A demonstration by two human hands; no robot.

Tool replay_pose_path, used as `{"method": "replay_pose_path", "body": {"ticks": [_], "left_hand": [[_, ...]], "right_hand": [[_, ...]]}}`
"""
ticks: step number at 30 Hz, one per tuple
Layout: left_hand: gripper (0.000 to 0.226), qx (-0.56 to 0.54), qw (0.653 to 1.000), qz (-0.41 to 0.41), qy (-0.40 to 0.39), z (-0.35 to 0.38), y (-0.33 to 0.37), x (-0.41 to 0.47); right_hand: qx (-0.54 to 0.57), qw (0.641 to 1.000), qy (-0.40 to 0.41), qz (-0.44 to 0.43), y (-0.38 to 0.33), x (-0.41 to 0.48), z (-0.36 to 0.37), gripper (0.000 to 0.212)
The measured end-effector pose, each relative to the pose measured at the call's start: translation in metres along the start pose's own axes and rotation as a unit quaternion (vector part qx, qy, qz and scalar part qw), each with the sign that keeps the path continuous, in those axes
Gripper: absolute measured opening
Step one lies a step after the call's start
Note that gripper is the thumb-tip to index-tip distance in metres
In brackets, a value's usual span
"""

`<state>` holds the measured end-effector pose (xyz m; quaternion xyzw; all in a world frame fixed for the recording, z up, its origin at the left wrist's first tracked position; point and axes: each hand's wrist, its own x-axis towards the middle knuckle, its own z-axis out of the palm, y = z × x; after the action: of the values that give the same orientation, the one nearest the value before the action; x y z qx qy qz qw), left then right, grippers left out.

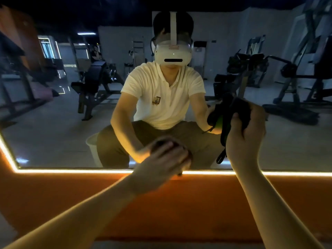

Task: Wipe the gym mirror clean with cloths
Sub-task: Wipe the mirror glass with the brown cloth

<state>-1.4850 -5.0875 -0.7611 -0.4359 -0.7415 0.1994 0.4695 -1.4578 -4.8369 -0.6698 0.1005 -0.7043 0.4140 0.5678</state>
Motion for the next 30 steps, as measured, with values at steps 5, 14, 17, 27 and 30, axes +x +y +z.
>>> {"method": "replay_pose_path", "body": {"ticks": [5,14,17,27,30], "left_hand": [[0.058,-0.003,0.918,-0.330,0.220,-0.039,-0.095,0.038],[0.059,-0.053,0.990,-0.127,0.035,0.013,0.054,0.048],[0.052,-0.021,0.998,0.011,-0.060,0.012,0.052,0.039],[0.057,-0.015,0.895,-0.384,0.227,-0.054,-0.073,0.151],[0.067,-0.054,0.915,-0.348,0.194,-0.033,-0.020,0.145]], "right_hand": [[0.002,0.999,0.034,-0.002,0.010,0.007,0.000,0.023],[-0.002,1.000,0.016,-0.020,0.030,0.013,-0.020,0.020],[0.005,1.000,0.018,-0.024,0.036,0.012,-0.025,0.021],[0.098,0.990,-0.097,0.014,0.049,0.029,-0.043,0.031],[0.109,0.985,-0.135,0.017,0.053,0.026,-0.052,0.034]]}}
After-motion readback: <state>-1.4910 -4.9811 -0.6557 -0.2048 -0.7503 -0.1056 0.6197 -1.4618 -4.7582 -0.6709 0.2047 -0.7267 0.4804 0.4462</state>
